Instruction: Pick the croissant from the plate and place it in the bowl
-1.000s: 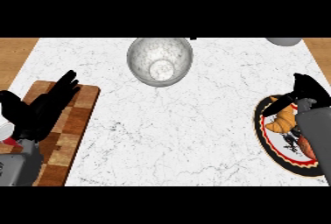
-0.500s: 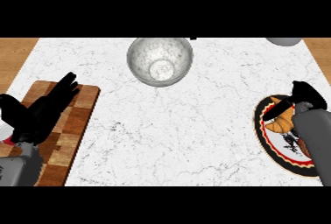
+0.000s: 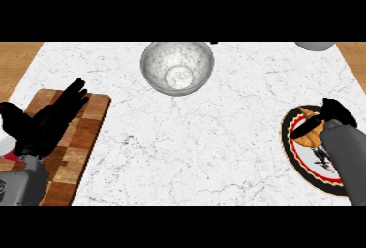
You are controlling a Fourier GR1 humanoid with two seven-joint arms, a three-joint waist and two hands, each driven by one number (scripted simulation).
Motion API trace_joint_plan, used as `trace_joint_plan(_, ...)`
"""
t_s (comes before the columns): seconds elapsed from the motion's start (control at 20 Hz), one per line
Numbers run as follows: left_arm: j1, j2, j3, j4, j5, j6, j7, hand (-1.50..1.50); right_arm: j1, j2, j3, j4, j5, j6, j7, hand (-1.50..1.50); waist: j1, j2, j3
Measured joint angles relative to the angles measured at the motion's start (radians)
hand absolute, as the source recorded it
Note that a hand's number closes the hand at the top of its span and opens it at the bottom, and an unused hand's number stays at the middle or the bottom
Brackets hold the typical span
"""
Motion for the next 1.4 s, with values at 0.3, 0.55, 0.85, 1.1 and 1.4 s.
trace_joint_plan(0.3,-0.010,-0.019,0.014,0.030,-0.022,-0.011,-0.021,0.00,-0.021,0.000,-0.036,0.090,0.011,-0.018,-0.069,-1.50,0.000,0.000,0.000)
trace_joint_plan(0.55,-0.002,-0.027,0.013,-0.008,-0.032,-0.009,0.008,0.00,-0.050,-0.017,-0.048,0.205,0.044,-0.076,-0.179,1.50,0.004,-0.002,-0.005)
trace_joint_plan(0.85,-0.006,-0.033,0.025,0.008,-0.043,-0.024,-0.010,0.00,-0.087,-0.016,-0.055,0.275,0.082,-0.146,-0.239,1.50,0.002,-0.003,-0.008)
trace_joint_plan(1.1,-0.010,-0.057,0.015,-0.010,-0.059,-0.009,0.018,0.00,-0.099,-0.019,-0.051,0.277,0.099,-0.150,-0.267,1.50,0.001,-0.003,-0.005)
trace_joint_plan(1.4,-0.021,-0.038,0.044,0.013,-0.046,-0.032,0.015,0.00,-0.067,0.028,0.030,0.190,0.135,-0.104,-0.352,1.50,-0.004,-0.005,-0.004)
